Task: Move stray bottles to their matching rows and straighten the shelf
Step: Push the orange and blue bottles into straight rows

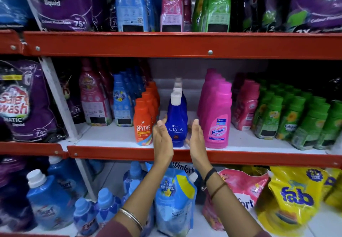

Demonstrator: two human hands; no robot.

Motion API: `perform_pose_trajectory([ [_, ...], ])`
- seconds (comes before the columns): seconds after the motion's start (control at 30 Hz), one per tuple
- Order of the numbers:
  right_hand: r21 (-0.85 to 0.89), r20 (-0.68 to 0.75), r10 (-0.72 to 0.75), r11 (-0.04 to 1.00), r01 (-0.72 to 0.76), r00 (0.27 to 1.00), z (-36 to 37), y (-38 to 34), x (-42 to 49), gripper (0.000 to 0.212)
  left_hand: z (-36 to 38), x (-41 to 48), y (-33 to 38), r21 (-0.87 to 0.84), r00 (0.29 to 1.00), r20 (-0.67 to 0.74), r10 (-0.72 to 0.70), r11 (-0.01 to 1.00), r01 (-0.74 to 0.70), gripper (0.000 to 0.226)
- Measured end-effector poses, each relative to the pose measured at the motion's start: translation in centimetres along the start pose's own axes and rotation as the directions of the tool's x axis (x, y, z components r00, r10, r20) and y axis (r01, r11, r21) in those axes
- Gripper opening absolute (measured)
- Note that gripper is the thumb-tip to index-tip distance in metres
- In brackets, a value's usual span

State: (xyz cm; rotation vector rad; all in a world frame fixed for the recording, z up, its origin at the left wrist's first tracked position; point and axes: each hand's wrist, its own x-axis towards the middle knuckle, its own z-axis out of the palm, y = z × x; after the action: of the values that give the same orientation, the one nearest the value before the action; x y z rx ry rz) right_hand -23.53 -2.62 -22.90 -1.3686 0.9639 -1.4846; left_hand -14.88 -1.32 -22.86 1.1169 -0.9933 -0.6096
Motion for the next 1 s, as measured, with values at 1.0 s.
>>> perform_pose_trajectory([
  [1.0, 0.028, 0.011, -0.049, 0.998, 0.049, 0.999, 10.4, 1.4, -2.7, 0.037, -9.2, 2.7, -0.9, 0.106, 0.983, -0.097, 0.157, 0.983, -0.147, 0.052],
])
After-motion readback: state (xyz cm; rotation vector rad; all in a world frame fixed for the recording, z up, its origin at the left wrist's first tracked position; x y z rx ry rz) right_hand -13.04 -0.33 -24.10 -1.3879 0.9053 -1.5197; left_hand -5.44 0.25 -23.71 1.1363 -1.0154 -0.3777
